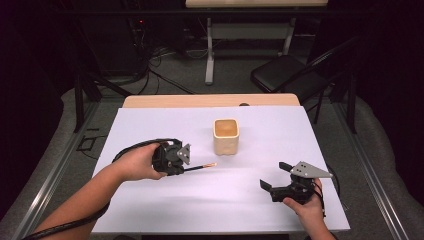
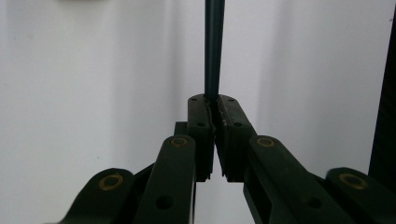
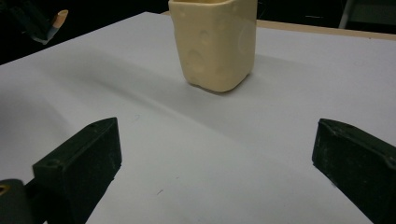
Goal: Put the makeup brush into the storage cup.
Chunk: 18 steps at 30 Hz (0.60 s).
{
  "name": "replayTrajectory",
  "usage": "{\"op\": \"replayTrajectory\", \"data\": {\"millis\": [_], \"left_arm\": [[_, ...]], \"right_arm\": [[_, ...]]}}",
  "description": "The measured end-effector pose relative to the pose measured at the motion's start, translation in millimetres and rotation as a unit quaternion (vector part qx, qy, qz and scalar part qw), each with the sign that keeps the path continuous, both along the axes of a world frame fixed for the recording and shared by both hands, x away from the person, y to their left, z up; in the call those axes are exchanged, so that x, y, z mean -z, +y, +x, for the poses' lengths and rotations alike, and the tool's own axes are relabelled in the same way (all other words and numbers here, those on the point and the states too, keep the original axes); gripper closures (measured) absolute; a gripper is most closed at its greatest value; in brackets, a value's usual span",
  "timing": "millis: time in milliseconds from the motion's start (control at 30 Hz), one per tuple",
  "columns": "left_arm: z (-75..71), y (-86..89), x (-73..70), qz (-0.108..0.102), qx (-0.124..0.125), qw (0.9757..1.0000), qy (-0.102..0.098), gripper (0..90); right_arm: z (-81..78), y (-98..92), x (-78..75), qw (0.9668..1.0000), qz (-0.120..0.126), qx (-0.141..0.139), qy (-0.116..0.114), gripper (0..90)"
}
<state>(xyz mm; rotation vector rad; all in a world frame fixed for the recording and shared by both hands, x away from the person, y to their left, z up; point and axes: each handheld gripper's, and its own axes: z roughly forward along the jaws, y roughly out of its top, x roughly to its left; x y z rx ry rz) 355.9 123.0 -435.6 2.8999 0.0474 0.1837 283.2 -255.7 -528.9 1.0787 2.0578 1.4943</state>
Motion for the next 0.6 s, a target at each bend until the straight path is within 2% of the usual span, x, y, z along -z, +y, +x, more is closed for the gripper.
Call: {"op": "replayTrajectory", "data": {"millis": [167, 333, 467, 600], "left_arm": [[1.1, 2.8, -3.7, -0.015, 0.000, 0.9999, -0.001, 84.7], [1.2, 6.8, -7.1, -0.042, -0.008, 0.9991, 0.001, 84.8], [1.6, 10.8, -9.9, -0.066, -0.011, 0.9977, 0.002, 84.7], [0.8, 15.7, -11.3, -0.098, -0.023, 0.9949, 0.007, 84.7]], "right_arm": [[-0.1, 0.0, -0.1, 1.0000, 0.000, 0.000, 0.000, 1.1], [-0.1, -0.1, -0.1, 1.0000, 0.000, 0.000, 0.000, 1.1], [0.0, -0.3, -0.1, 1.0000, 0.000, 0.000, -0.001, 1.1], [-0.2, -0.2, -0.2, 1.0000, 0.000, 0.000, -0.001, 1.1]]}}
